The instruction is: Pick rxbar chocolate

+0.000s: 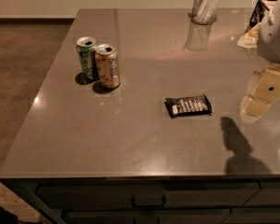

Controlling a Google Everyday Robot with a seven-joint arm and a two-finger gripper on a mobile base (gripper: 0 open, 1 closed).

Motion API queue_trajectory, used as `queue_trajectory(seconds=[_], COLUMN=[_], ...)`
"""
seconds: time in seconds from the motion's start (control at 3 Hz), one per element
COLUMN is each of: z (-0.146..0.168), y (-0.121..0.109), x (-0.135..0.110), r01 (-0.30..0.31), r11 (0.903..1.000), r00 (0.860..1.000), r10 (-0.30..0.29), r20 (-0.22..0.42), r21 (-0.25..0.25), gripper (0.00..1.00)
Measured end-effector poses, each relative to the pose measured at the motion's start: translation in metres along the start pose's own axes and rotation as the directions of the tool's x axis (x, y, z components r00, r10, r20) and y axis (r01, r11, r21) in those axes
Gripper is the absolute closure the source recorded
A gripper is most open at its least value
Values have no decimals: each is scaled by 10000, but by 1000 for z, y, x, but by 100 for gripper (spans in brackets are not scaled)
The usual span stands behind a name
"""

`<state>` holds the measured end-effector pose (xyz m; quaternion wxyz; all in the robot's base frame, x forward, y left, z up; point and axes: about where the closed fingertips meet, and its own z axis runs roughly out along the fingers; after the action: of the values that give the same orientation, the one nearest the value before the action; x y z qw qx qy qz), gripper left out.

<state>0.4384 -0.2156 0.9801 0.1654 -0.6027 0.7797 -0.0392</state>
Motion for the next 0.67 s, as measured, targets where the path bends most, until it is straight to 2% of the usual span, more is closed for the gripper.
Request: queue_trajectory(seconds=[0.33, 0.67], z=[0, 12], y=[0, -11], x=[0, -9], r01=[0, 152], r11=[10000, 9999], r00=[10000, 9997], r10=[0, -151], r20=[1, 196], r21=[2, -39], gripper=[0, 0])
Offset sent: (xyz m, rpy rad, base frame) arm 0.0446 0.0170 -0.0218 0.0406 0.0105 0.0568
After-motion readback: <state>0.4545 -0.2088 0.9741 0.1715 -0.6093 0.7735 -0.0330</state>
